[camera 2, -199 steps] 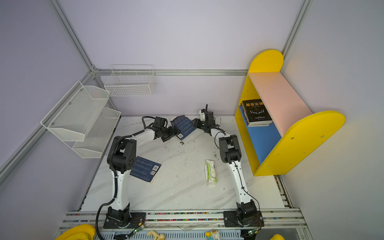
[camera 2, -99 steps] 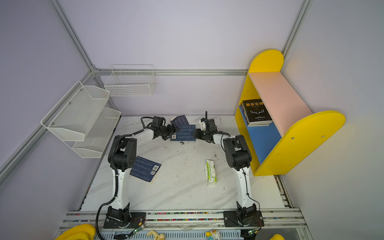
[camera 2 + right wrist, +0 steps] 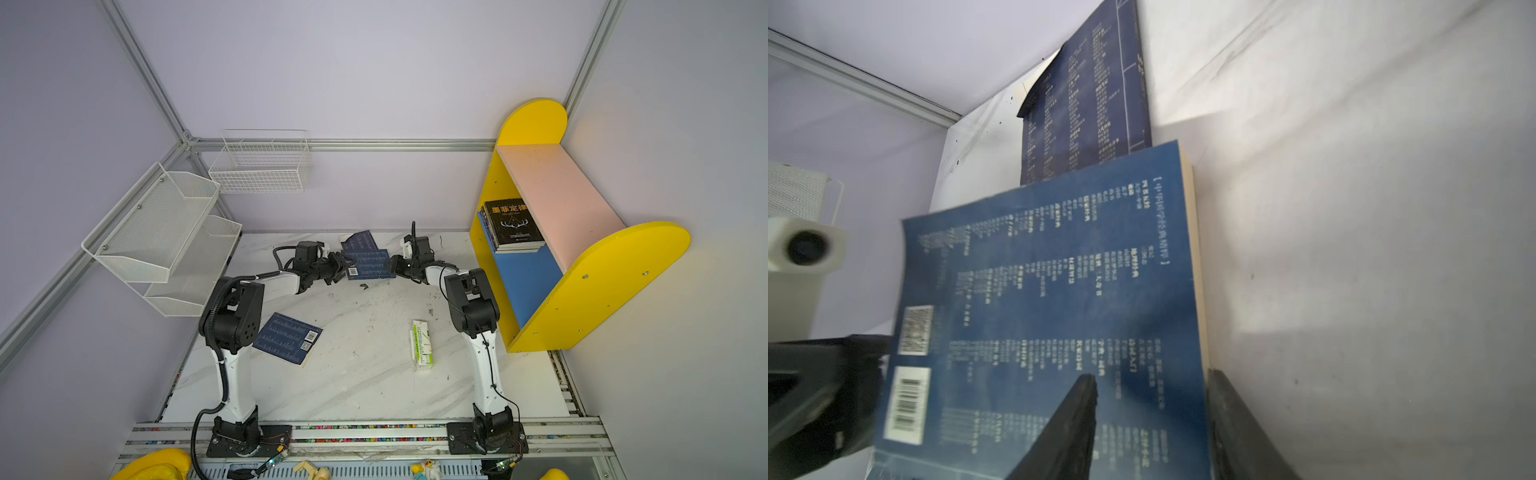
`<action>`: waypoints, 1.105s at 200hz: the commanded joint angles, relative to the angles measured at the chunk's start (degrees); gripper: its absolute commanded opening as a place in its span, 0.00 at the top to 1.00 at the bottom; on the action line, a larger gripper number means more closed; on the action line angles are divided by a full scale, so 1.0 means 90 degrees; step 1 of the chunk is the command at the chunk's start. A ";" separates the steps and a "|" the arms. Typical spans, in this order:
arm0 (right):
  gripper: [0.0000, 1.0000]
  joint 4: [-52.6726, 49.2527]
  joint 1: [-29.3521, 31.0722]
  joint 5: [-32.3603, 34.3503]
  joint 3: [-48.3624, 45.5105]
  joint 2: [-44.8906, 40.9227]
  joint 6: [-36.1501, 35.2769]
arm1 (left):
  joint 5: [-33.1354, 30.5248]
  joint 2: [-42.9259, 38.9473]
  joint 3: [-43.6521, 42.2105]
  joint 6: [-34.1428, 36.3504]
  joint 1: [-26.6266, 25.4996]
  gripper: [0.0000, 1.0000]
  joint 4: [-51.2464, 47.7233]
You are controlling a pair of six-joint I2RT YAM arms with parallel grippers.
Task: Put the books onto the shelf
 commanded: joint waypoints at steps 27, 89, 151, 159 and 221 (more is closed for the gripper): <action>0.51 -0.0046 -0.0094 -0.0156 -0.0147 -0.0114 0.0023 | 0.0061 -0.0395 -0.0035 -0.0197 -0.0085 0.73 0.0085; 0.32 -0.0318 -0.0165 0.0170 -0.0285 -0.0551 -0.0124 | -0.0103 -0.0427 0.0344 0.0053 -0.0143 0.88 -0.0642; 0.25 -0.0798 -0.0649 0.0273 0.0001 -0.1302 0.1048 | -0.0773 -0.0774 0.2084 0.2566 -0.0268 1.00 -0.3145; 0.24 -0.0783 -0.0716 0.0106 -0.0013 -0.1444 0.1193 | -0.0943 -0.0864 0.2324 0.2978 -0.0332 1.00 -0.3466; 0.14 -0.0636 -0.1066 -0.1956 -0.0126 -0.2112 0.2285 | -0.2376 -0.1534 0.3025 0.5827 -0.1315 1.00 -0.4943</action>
